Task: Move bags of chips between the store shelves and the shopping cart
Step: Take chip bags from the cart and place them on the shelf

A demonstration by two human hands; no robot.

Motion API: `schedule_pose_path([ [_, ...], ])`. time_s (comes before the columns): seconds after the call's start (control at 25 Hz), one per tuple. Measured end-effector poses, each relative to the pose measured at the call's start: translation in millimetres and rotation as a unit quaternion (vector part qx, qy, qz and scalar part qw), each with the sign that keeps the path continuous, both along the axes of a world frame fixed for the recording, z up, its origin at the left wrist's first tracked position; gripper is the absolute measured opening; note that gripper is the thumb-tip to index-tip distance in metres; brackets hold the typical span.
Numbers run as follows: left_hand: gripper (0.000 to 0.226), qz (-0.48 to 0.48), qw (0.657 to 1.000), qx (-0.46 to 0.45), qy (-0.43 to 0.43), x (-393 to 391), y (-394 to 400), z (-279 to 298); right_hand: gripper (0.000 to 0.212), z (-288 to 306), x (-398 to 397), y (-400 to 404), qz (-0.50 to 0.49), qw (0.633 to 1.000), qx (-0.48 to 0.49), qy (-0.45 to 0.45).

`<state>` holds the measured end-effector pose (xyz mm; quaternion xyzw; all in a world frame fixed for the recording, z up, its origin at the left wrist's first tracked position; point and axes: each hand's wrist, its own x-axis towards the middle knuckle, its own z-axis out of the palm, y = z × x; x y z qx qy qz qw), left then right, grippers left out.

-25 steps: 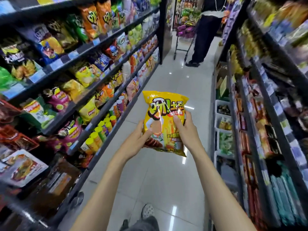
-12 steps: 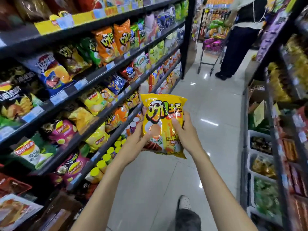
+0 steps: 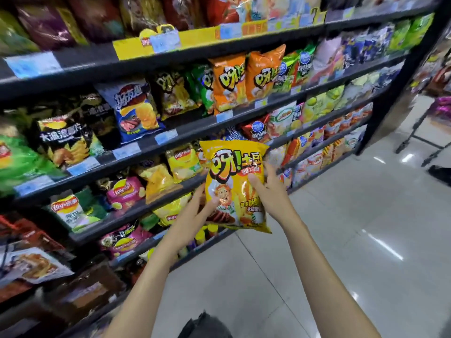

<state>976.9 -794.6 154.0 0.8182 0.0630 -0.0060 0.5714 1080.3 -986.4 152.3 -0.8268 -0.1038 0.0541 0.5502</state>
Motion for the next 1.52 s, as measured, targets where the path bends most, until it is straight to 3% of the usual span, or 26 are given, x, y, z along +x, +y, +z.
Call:
schedule_pose_path([
  [0.2, 0.077, 0.075, 0.996, 0.05, 0.004, 54.9, 38.6, 4.2, 0.055, 11.1, 89.2, 59.1, 0.068, 0.997, -0.02, -0.003],
  [0.28, 0.087, 0.109, 0.992, 0.067, -0.005, 82.7, 58.7, 4.8, 0.046, 20.4, 118.7, 83.4, 0.091, 0.996, -0.011, -0.015],
  [0.4, 0.084, 0.141, 0.988, 0.054, -0.015, 127.9, 92.3, 7.7, 0.032, 32.3, 163.1, 123.1, 0.135, 0.99, 0.036, -0.019],
  [0.48, 0.081, 0.154, 0.986, 0.054, -0.027, 156.6, 114.7, 14.2, 0.034, 33.1, 190.1, 144.8, 0.172, 0.982, 0.068, -0.032],
  [0.72, 0.076, 0.155, 0.982, 0.085, -0.071, 239.0, 164.0, 28.5, 0.056, 30.2, 260.1, 187.7, 0.222, 0.969, 0.105, -0.007],
  [1.0, 0.077, 0.174, 0.977, 0.075, -0.095, 299.5, 197.1, 16.9, 0.099, 24.2, 335.6, 227.5, 0.29, 0.95, 0.009, -0.114],
  [1.16, 0.046, 0.196, 0.97, 0.108, -0.092, 330.4, 209.1, 18.7, 0.084, 17.4, 363.3, 250.8, 0.268, 0.953, -0.018, -0.138],
  [1.4, 0.029, 0.225, 0.953, 0.196, -0.048, 365.1, 224.5, 26.7, 0.085, 8.6, 393.5, 279.0, 0.26, 0.951, -0.041, -0.159],
  [1.52, 0.031, 0.226, 0.953, 0.198, -0.027, 374.6, 227.3, 31.3, 0.065, 8.6, 406.2, 291.7, 0.25, 0.952, -0.08, -0.156],
])
